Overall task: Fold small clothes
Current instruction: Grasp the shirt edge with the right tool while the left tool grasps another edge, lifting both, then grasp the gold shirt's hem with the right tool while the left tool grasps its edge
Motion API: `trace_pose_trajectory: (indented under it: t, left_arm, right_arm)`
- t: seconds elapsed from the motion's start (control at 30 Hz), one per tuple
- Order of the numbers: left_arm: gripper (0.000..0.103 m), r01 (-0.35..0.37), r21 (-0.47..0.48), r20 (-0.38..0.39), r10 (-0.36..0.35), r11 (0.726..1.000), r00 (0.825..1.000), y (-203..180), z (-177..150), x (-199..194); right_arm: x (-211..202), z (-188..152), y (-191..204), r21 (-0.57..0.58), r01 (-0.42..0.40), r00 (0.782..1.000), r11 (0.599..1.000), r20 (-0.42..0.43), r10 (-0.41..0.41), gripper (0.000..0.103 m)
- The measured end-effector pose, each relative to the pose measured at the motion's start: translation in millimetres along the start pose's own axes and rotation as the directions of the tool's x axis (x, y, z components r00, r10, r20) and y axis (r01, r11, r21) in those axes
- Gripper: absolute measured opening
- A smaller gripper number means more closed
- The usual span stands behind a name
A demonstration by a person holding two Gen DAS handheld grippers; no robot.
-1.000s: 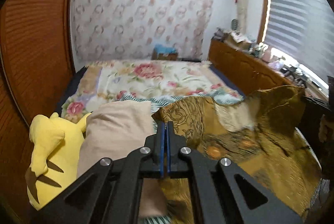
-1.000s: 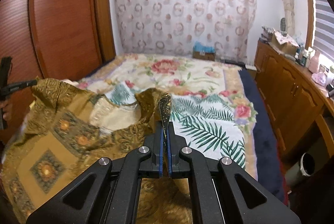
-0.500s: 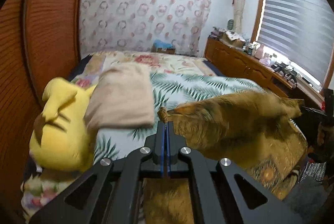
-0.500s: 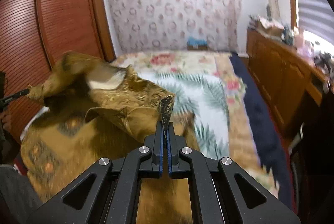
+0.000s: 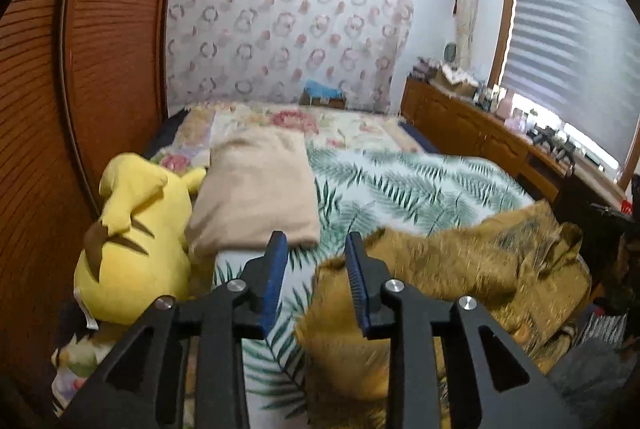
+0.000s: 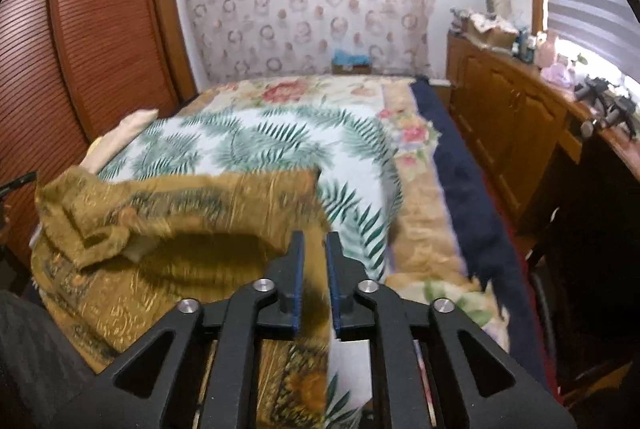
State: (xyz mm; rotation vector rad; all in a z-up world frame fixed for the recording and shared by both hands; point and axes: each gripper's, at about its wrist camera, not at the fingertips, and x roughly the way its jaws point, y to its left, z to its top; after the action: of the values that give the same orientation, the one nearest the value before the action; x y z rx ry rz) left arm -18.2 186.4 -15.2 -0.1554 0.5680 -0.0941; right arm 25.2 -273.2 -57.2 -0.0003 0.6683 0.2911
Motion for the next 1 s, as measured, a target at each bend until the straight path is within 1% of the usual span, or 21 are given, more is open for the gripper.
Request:
trace_pose_trajectory:
  t: [0.03,0.07,0.1,0.2,0.23,0.3,0.37,0.43,0.47,0.57,0.63,0.7,0.8,0.97,1.0]
  left_arm:
    - [0.03,0.002,0.002,-0.002,-0.002,1.0,1.0,2.0,4.5,2.4]
    - [0.03,0.003,0.012,-0.01,-0.003,1.0,1.0,1.0,9.4,6.6]
    - [0.03,0.005,0.035,-0.027,-0.004,0.999,1.0,-1.2,14.6,15.1]
    - [0.03,0.004,0.045,-0.074,-0.001,0.999,0.997,-1.7,23.6,41.4]
    - [0.03,0.003,0.044,-0.107,0.001,0.999,0.994,-1.0,26.6,56.0]
    - [0.03,0.012,0.054,-0.148,-0.004,0.998,0.989,-2.5,28.5,73.7]
    - [0.03,0.023,0.059,-0.202,-0.01,0.998,0.979,-3.6,28.7,96.0]
    - [0.03,0.022,0.077,-0.247,-0.002,0.997,0.969,-7.0,25.8,113.0]
    - [0.03,0.022,0.094,-0.266,0.004,0.995,0.964,-9.7,22.4,121.3]
    - [0.03,0.035,0.102,-0.333,0.001,0.994,0.943,-12.9,11.3,137.2]
    - [0.03,0.051,0.101,-0.372,-0.01,0.994,0.928,-15.9,-0.6,140.8]
    - [0.03,0.067,0.103,-0.395,-0.021,0.992,0.918,-18.5,-12.3,139.0]
    - [0.03,0.056,0.114,-0.408,-0.005,0.992,0.913,-22.1,-26.0,134.7]
    - [0.03,0.041,0.112,-0.401,0.007,0.993,0.916,-21.3,-35.2,128.6]
    - [0.031,0.038,0.118,-0.394,0.012,0.992,0.919,-21.4,-36.8,127.3]
  right_arm:
    - [-2.5,4.9,-1.4,-0.002,0.006,1.0,1.0,0.015,-0.006,0.019]
    - [-2.6,9.6,-4.4,-0.005,0.013,1.0,1.0,0.026,-0.012,0.029]
    - [-3.3,12.9,-5.3,-0.009,0.022,0.999,1.0,0.037,-0.022,0.042]
    - [9.3,28.1,-7.2,-0.021,0.032,0.998,0.999,0.049,-0.031,0.054]
    - [16.7,32.8,-7.6,-0.019,0.038,0.998,0.999,0.044,-0.037,0.055]
    - [31.4,40.1,-6.6,-0.022,0.034,0.999,0.999,0.029,-0.033,0.057]
    - [51.0,47.6,-0.4,-0.049,0.019,1.0,0.999,0.01,-0.018,0.058]
    - [68.0,52.1,5.6,-0.065,0.007,1.0,0.998,-0.006,-0.007,0.062]
    - [75.5,55.0,8.1,-0.068,-0.003,1.0,0.998,-0.012,0.002,0.067]
    - [100.7,59.4,18.1,-0.089,-0.024,0.999,0.996,-0.045,0.02,0.069]
    - [117.1,60.4,24.7,-0.104,-0.027,0.997,0.994,-0.072,0.019,0.07]
    - [128.1,58.4,27.9,-0.11,-0.029,0.995,0.993,-0.096,0.018,0.07]
    - [141.6,52.4,30.2,-0.121,-0.025,0.99,0.992,-0.142,0.008,0.071]
    - [149.4,43.3,29.6,-0.126,-0.021,0.983,0.992,-0.182,-0.002,0.076]
    - [150.4,41.2,28.9,-0.125,-0.017,0.982,0.992,-0.19,-0.007,0.077]
